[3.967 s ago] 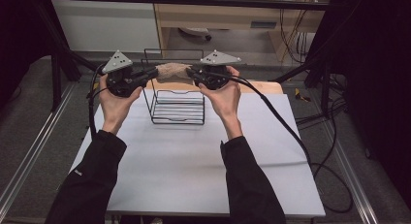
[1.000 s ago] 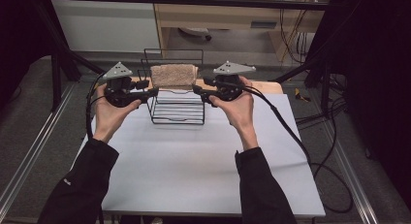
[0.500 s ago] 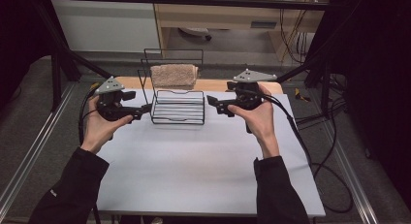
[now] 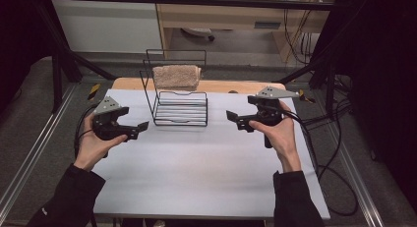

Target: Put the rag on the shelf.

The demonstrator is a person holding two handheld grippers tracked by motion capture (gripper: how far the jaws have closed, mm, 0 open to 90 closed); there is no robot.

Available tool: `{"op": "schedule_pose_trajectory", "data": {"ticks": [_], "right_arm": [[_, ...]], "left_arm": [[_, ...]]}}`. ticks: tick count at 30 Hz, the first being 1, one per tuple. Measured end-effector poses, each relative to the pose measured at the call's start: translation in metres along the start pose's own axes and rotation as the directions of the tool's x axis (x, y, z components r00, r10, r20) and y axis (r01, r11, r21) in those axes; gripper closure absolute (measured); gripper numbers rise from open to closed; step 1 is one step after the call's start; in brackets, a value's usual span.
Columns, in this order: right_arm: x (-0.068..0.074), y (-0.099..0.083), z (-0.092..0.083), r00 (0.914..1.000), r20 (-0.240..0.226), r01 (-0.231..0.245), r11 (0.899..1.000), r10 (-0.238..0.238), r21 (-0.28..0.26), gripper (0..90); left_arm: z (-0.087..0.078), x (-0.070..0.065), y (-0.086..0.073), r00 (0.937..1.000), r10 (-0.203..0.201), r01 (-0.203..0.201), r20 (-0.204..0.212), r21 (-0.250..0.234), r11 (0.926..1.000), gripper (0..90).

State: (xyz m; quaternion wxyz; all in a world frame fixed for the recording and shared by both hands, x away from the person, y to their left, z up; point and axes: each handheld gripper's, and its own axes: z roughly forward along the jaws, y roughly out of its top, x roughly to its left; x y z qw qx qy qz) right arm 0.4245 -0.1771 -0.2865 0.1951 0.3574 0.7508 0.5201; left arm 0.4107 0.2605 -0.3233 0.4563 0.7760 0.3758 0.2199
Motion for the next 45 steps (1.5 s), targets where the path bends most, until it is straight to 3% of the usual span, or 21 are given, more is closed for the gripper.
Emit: {"op": "schedule_pose_trajectory", "data": {"ticks": [5,19,29,36,45], "right_arm": [[-0.005,-0.021,-0.004,0.9998,-0.007,-0.018,1.0,0.018,0.02,5.4],[-0.014,-0.09,-0.005,0.9981,-0.022,-0.057,0.995,0.058,0.082,3.1],[-0.02,-0.137,-0.011,0.9963,-0.035,-0.072,0.987,0.078,0.146,2.7],[-0.026,-0.16,-0.024,0.9957,-0.027,-0.083,0.983,0.088,0.161,2.8],[-0.03,-0.178,-0.037,0.9949,-0.015,-0.096,0.98,0.1,0.174,1.9]], "left_arm": [[0.0,-0.001,-0.019,0.9996,-0.022,0.022,0.015,0.0,0.9998,9.1],[0.008,-0.007,-0.066,0.9995,-0.021,0.02,0.023,0.062,0.9979,9.2],[0.007,-0.008,-0.095,0.9992,-0.029,0.027,0.029,0.062,0.9977,9.5],[0.008,-0.011,-0.108,0.9993,0.001,-0.005,0.038,0.088,0.9961,9.7],[0.01,-0.011,-0.116,0.9989,0.007,-0.011,0.047,0.097,0.9952,9.6]]}}
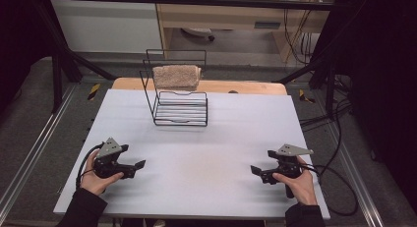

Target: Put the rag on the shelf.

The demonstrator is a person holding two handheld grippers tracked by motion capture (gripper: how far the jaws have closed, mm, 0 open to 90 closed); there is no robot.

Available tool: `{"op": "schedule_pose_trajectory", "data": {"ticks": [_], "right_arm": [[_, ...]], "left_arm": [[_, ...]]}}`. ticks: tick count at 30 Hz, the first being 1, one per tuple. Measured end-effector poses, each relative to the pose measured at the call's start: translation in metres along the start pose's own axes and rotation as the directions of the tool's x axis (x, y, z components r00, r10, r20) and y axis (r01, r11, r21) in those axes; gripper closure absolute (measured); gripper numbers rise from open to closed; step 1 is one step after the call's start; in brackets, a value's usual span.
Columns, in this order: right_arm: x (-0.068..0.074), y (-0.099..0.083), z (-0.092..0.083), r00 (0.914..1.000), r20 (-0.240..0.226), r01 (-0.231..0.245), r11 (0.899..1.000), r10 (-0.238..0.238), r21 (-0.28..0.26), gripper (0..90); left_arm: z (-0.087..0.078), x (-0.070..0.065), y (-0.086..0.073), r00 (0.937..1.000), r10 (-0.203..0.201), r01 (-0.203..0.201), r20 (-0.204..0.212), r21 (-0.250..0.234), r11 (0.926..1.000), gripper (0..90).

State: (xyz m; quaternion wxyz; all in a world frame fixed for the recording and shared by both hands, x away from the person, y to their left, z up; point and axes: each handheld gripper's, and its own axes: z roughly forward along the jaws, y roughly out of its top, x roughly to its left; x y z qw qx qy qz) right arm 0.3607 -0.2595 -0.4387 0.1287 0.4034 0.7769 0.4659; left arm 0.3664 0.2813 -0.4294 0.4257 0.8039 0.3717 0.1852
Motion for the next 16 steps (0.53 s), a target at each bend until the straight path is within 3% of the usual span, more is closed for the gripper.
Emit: {"op": "schedule_pose_trajectory", "data": {"ticks": [7,16], "right_arm": [[-0.0031,-0.0087,-0.0053,0.9999,0.005,-0.016,1.0,0.016,0.016,1.4],[-0.003,-0.0105,-0.0042,1.0,0.007,-0.007,1.0,0.006,0.03,1.3]], "left_arm": [[0.0013,-0.001,-0.0068,0.9999,0.016,-0.016,0.003,0.018,0.9997,9.6],[-0.0009,-0.001,-0.0101,1.0,0.009,-0.009,0.003,0.013,0.9999,9.6]]}}
